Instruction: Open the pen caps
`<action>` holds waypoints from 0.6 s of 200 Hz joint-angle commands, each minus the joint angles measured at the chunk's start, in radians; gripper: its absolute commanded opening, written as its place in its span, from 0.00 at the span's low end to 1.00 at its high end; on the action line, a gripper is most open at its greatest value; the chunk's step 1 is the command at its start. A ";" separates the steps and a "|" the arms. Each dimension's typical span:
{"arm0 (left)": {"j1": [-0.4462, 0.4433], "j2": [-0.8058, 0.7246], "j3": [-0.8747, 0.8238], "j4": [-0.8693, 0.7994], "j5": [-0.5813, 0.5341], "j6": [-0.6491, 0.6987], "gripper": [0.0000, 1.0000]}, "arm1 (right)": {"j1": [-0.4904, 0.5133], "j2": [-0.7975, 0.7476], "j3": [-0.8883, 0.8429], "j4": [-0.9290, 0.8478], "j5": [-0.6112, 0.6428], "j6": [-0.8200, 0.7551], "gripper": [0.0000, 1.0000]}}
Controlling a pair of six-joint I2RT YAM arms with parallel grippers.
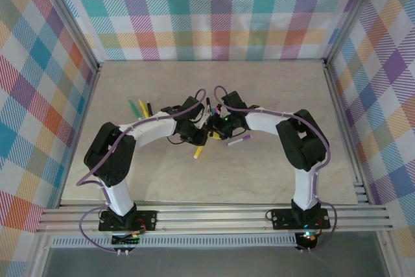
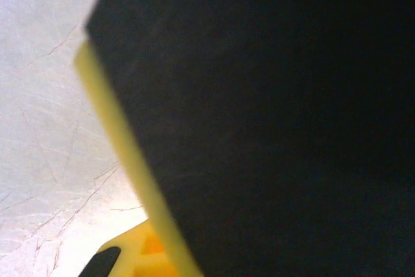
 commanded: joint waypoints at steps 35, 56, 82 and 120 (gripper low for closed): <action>0.010 -0.031 0.045 -0.009 0.024 0.006 0.00 | 0.012 0.019 0.033 0.009 -0.025 0.016 0.13; 0.010 -0.027 0.051 -0.012 0.020 0.005 0.00 | 0.012 0.017 0.034 0.010 -0.026 0.015 0.00; 0.010 -0.032 0.041 -0.002 0.008 -0.015 0.04 | 0.012 0.009 0.036 0.010 -0.025 0.016 0.00; 0.008 -0.042 0.000 0.027 0.029 -0.049 0.33 | 0.012 0.001 0.055 0.008 -0.032 0.027 0.00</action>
